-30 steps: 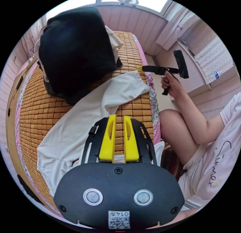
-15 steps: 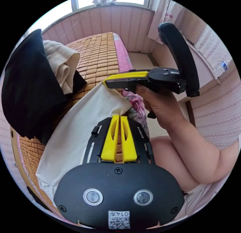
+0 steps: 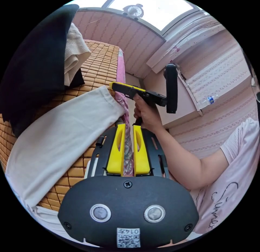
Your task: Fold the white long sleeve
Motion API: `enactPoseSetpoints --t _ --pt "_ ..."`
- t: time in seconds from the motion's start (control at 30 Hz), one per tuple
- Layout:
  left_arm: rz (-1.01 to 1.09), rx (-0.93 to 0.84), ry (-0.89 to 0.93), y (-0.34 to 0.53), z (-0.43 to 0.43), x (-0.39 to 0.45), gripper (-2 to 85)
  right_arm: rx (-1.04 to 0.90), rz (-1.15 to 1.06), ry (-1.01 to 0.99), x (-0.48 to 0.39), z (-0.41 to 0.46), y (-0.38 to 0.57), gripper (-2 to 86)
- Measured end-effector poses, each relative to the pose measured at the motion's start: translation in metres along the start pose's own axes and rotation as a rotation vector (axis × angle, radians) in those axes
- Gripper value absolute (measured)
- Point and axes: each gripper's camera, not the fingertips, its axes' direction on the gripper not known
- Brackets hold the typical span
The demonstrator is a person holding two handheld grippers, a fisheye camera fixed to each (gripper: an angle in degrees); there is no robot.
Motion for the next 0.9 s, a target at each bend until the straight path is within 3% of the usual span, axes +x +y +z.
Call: enactPoseSetpoints --t 0.13,0.33,0.6,0.73,0.9 --pt "-0.077 0.015 -0.093 0.064 -0.049 0.014 5.0 0.001 -0.003 -0.066 -0.017 -0.009 -0.001 0.4" --pt "-0.425 0.074 -0.259 0.217 -0.141 0.050 4.6 0.034 -0.143 -0.075 -0.082 -0.033 0.004 0.8" --pt "-0.890 0.186 -0.436 0.435 -0.226 0.139 4.3 -0.008 -0.580 -0.122 -0.223 -0.078 0.044 1.4" --pt "-0.962 0.215 -0.508 0.491 -0.249 0.155 4.4 -0.083 -0.765 -0.216 -0.308 -0.081 0.067 2.4" --pt "-0.938 0.289 -0.609 0.533 -0.301 0.126 5.0 -0.172 -1.118 -0.360 -0.480 -0.065 0.080 4.9"
